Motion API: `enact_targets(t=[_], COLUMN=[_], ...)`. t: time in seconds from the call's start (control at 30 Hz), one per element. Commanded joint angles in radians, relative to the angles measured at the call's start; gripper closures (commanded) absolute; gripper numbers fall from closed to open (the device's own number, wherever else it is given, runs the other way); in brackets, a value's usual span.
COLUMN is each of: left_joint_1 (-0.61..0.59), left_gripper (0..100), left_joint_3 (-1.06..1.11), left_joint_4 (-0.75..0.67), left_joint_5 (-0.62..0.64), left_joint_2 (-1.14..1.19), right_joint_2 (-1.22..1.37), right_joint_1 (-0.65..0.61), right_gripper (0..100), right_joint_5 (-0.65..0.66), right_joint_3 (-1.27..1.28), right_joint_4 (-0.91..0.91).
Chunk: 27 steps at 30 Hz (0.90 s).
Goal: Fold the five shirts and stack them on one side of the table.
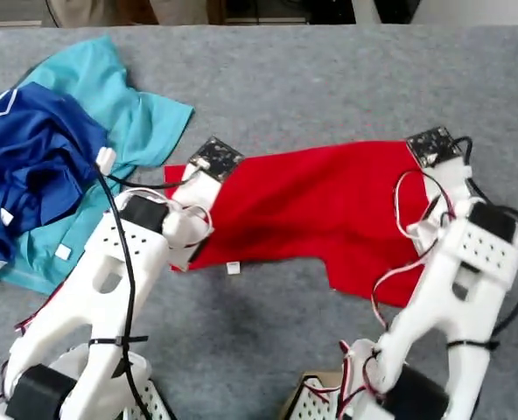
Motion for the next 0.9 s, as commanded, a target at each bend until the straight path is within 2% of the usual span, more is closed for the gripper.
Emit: enact_targets(t=[0.0, 0.13, 0.5, 0.87], left_joint_1=[-0.037, -0.040, -0.017, 0.003], left_gripper=[98, 98, 98, 98], left_joint_3=[0.000, 0.049, 0.160, 0.163], left_joint_4=[0.000, -0.084, -0.094, -0.149], left_joint_5=[-0.003, -0.060, -0.069, -0.063], left_joint_2=[-0.024, -0.024, -0.022, -0.022], right_joint_2=[-0.082, -0.136, -0.262, -0.306], right_joint_1=[0.042, 0.045, 0.107, 0.171], right_gripper=[99.7, 99.7, 99.7, 99.7], right_joint_5=[0.018, 0.052, 0.055, 0.055], right_joint_3=[0.035, 0.084, 0.232, 0.286], right_joint_4=[-0.017, -0.014, -0.015, -0.011])
